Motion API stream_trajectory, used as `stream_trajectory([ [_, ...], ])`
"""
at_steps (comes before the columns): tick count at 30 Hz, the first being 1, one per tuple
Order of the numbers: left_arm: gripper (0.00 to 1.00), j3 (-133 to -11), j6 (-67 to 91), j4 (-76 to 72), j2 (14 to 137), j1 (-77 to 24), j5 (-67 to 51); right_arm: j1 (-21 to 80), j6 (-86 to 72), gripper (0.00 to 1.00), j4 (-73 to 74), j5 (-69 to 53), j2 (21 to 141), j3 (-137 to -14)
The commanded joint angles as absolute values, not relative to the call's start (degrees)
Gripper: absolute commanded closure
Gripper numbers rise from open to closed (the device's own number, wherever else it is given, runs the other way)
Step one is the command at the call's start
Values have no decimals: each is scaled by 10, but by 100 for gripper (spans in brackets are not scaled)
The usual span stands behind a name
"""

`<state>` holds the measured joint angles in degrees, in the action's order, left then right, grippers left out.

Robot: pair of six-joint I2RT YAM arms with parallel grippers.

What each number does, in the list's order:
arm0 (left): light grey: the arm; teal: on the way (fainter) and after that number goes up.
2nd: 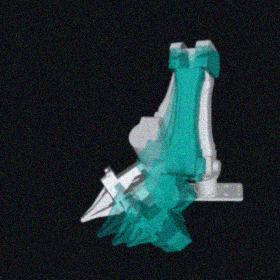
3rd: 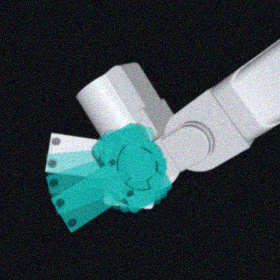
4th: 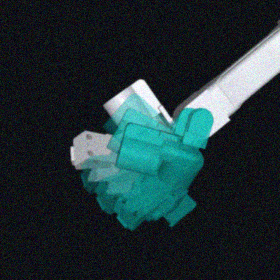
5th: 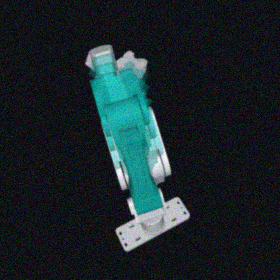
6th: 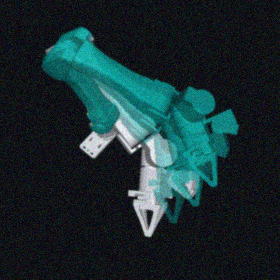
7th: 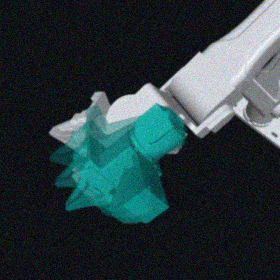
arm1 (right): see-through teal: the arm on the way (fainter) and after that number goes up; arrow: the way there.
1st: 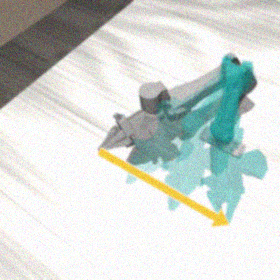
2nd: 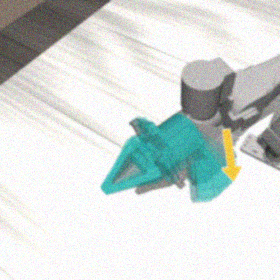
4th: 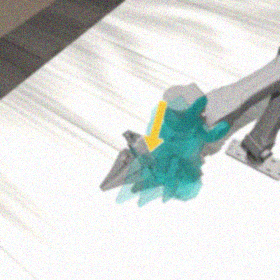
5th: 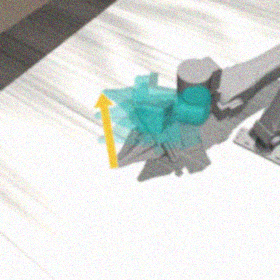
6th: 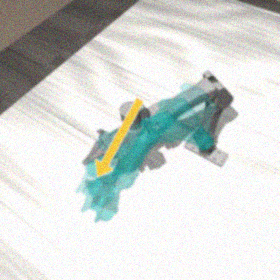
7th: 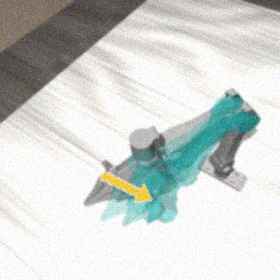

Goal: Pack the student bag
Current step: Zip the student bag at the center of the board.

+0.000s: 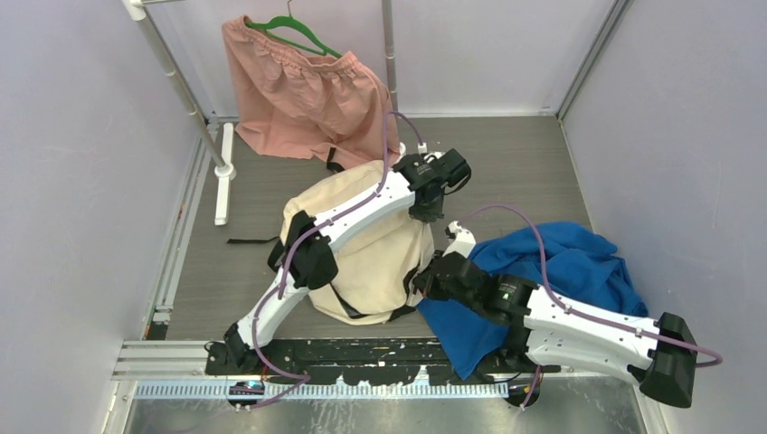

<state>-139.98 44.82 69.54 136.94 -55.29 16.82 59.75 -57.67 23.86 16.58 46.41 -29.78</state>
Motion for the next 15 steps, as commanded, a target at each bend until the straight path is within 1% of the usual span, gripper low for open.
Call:
stream_trajectory([
  [1,100,-1443,440,573,1356,-497,256,666,-598,99,250,121,483,-325],
  [7,100,-1382,435,540,1311,-490,239,668,-604,99,275,166,424,-309],
  [8,100,-1368,431,530,1302,-490,224,668,-606,93,283,179,413,-309],
  [9,95,-1351,425,523,1293,-490,206,668,-607,81,308,197,403,-313],
  [10,81,-1343,425,520,1282,-490,190,669,-607,65,327,219,394,-321],
  [11,67,-1331,424,516,1272,-490,175,668,-605,55,357,249,385,-332],
  [12,58,-1313,422,511,1258,-492,163,667,-604,48,399,278,377,-344],
  [13,49,-1288,420,506,1235,-494,158,666,-604,44,430,309,368,-358],
  [14,44,-1266,417,498,1217,-497,158,664,-603,43,459,343,358,-372],
  [15,42,-1241,413,488,1194,-500,160,661,-600,43,482,369,349,-387],
])
